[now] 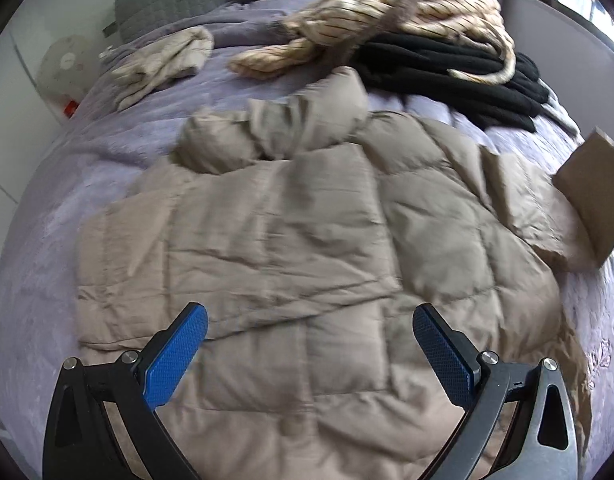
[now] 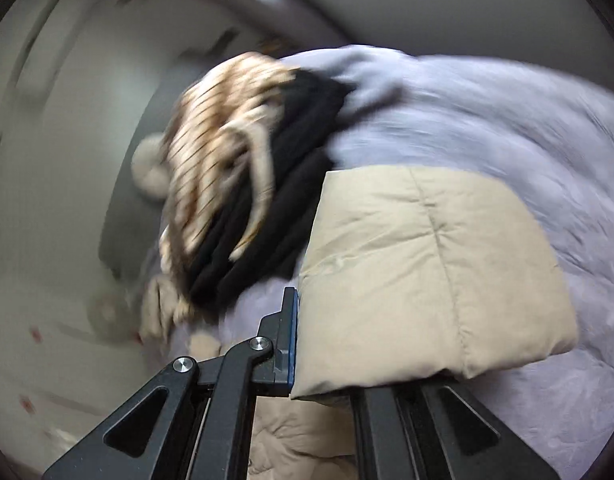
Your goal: Fold large clothes
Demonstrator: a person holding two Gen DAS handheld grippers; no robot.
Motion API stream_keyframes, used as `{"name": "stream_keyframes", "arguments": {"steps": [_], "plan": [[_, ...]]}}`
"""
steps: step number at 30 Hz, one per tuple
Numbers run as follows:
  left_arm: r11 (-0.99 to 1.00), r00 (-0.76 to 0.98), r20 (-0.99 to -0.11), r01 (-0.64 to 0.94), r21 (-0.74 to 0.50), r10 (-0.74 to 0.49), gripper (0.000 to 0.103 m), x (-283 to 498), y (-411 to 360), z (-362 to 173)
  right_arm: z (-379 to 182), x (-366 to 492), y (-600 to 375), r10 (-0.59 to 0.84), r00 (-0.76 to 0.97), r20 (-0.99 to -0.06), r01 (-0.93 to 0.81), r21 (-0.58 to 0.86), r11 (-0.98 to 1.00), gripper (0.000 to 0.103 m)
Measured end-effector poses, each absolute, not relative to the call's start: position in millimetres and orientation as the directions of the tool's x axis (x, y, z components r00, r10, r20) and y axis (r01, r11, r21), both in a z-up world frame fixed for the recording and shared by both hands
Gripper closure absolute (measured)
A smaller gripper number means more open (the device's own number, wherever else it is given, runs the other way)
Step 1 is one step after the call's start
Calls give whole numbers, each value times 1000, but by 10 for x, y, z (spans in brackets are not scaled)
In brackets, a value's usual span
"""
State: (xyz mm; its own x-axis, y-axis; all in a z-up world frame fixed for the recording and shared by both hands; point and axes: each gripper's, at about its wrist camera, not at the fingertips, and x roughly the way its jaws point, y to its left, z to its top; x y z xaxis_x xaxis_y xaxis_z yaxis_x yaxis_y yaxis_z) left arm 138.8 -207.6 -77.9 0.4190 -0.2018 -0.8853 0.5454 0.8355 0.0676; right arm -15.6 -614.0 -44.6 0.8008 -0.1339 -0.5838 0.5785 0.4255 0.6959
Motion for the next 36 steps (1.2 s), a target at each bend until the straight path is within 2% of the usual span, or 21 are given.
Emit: {"name": "stream_keyframes", "arguments": {"steps": [3,7,9,12,16,21,24,27,28,29,30,31,35,36], "plan": [[855,435,-880,514,67,-192,0,1510,-1854,-734,-209,317,-5710,-116,801,-588,539,621,569,97],[890,459,-873,451,68,-166,0,1739,-1475,-702,23,1024,-4849,-86,788,-609,416,425,804,97],[908,468,-871,412,69,-146,0,1840,-1287,-709,29,1348,-4321,-57,774,-630,322,315,893,97],[929,480,-869,362,75,-117,0,1979,-1003,-735,-155,1690,-3662,-13,742,-670,217,222,951,97],[950,492,-866,305,72,-92,0,2107,-699,-771,-623,1940,-3134,42,674,-737,182,221,958,97],[960,480,-873,274,54,-87,0,2185,-533,-892,-1214,2031,-2982,57,576,-815,247,240,939,96],[962,470,-878,270,40,-96,0,2187,-542,-964,-1356,2020,-3039,58,530,-846,299,250,921,96],[960,455,-881,279,3,-130,0,2191,-622,-991,-1296,1916,-3167,88,527,-845,338,304,891,84],[958,454,-879,286,-8,-143,0,2185,-646,-989,-1241,1857,-3220,104,536,-838,352,334,874,69],[956,453,-878,293,-16,-154,0,2178,-660,-981,-1197,1796,-3273,117,550,-827,365,364,857,46],[953,450,-877,301,-29,-169,0,2192,-690,-978,-1148,1703,-3349,126,573,-810,385,402,831,37],[951,449,-875,305,-40,-181,0,2205,-707,-976,-1107,1586,-3444,131,607,-783,410,451,793,32],[953,433,-877,293,-80,-207,0,2317,-698,-1005,-1150,1362,-3869,127,661,-740,511,568,646,32],[954,432,-877,285,-87,-209,0,2352,-675,-1013,-1187,1354,-3988,128,669,-732,535,594,600,35]]}}
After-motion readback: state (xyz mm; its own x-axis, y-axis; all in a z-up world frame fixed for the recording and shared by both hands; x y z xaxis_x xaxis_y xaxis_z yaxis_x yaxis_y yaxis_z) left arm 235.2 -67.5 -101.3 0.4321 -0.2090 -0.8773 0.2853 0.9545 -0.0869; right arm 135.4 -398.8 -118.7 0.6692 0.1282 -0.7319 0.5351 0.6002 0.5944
